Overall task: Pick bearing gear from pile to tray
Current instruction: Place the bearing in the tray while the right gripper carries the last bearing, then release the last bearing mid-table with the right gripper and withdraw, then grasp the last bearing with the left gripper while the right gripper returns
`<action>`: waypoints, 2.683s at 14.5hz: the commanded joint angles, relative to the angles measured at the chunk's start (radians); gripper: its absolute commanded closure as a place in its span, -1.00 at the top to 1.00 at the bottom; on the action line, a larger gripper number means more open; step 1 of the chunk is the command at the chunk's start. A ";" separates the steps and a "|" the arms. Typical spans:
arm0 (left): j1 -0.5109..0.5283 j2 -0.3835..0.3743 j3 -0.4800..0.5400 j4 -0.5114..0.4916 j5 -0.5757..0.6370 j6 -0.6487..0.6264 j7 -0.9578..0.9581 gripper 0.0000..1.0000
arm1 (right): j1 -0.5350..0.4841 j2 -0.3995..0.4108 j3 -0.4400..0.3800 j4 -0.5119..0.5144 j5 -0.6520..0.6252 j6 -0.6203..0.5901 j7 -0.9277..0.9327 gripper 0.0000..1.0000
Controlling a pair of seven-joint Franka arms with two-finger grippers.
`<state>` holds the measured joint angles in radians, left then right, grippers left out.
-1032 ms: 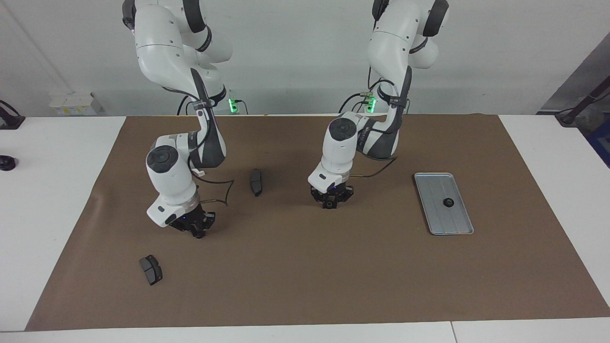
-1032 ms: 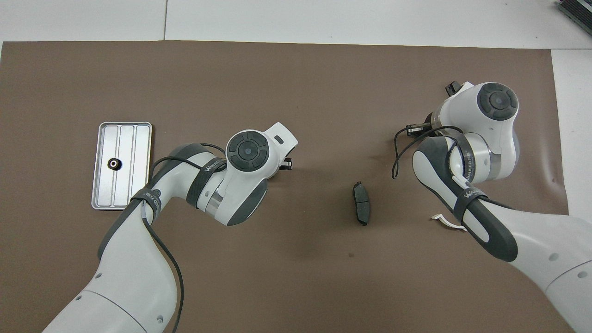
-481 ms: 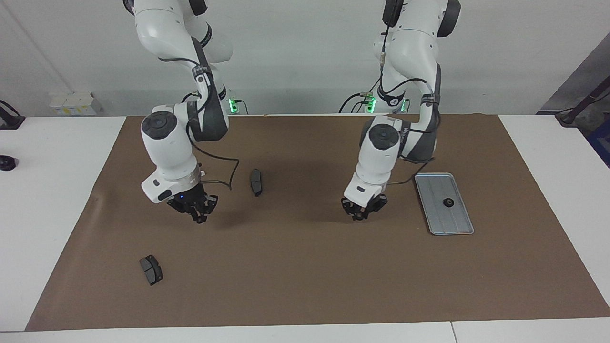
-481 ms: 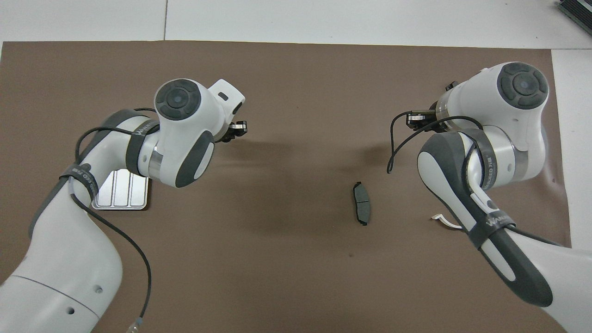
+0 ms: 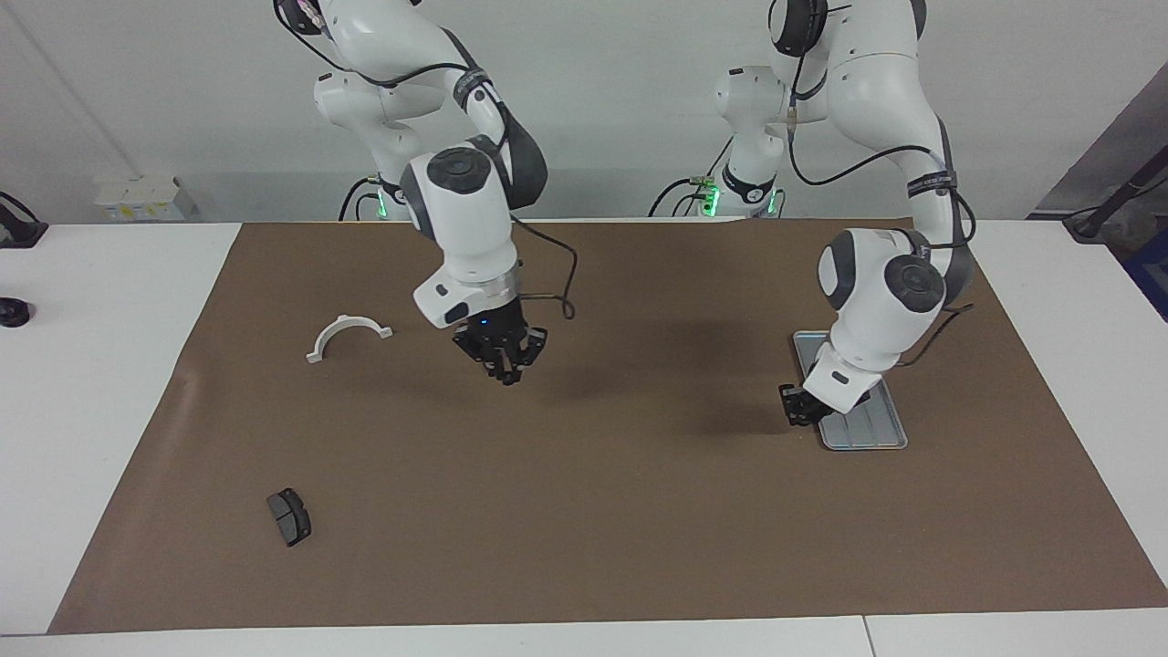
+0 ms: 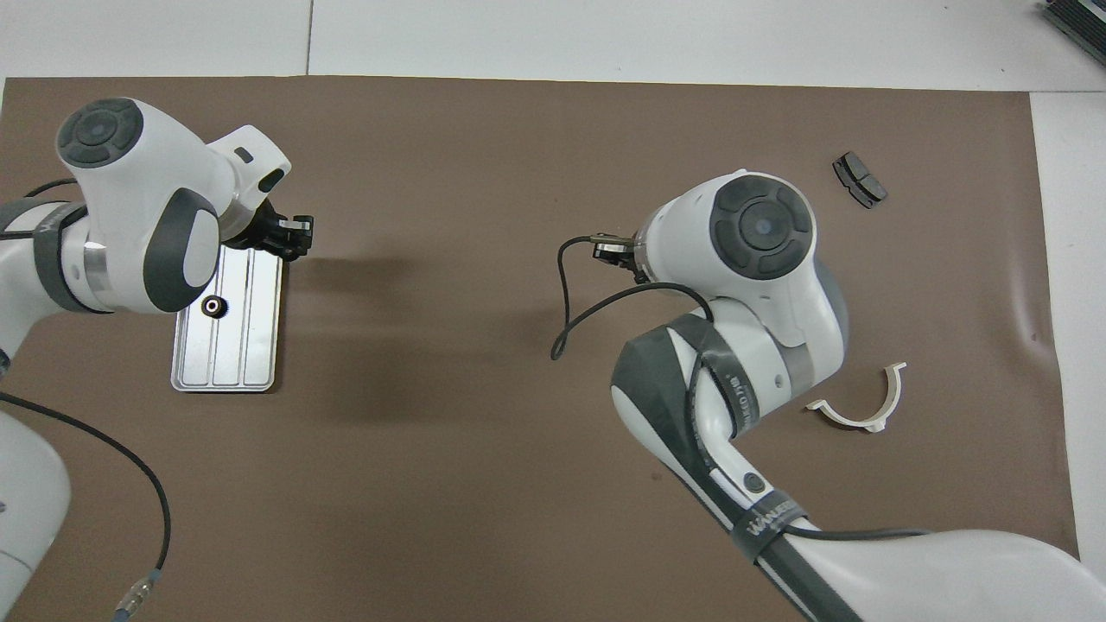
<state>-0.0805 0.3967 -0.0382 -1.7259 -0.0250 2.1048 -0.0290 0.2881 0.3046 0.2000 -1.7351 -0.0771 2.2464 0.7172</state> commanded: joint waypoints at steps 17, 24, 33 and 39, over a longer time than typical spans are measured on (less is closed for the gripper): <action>0.114 -0.202 -0.008 -0.311 -0.013 -0.017 0.290 1.00 | 0.105 0.130 -0.054 0.062 -0.067 0.193 0.186 1.00; 0.018 -0.187 -0.009 -0.241 -0.117 0.065 0.172 1.00 | -0.185 -0.039 -0.051 0.065 -0.136 -0.022 -0.166 1.00; -0.367 -0.083 -0.003 -0.128 -0.086 0.242 -0.261 1.00 | -0.296 -0.263 -0.051 0.071 0.006 -0.312 -0.199 1.00; -0.459 0.077 0.001 0.047 -0.016 0.224 -0.347 1.00 | -0.349 -0.331 -0.063 0.114 0.026 -0.487 -0.247 1.00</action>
<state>-0.5078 0.4110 -0.0596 -1.7527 -0.0634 2.3459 -0.3580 -0.0242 0.0054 0.1313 -1.6374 -0.0814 1.8236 0.5224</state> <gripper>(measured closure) 0.000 0.000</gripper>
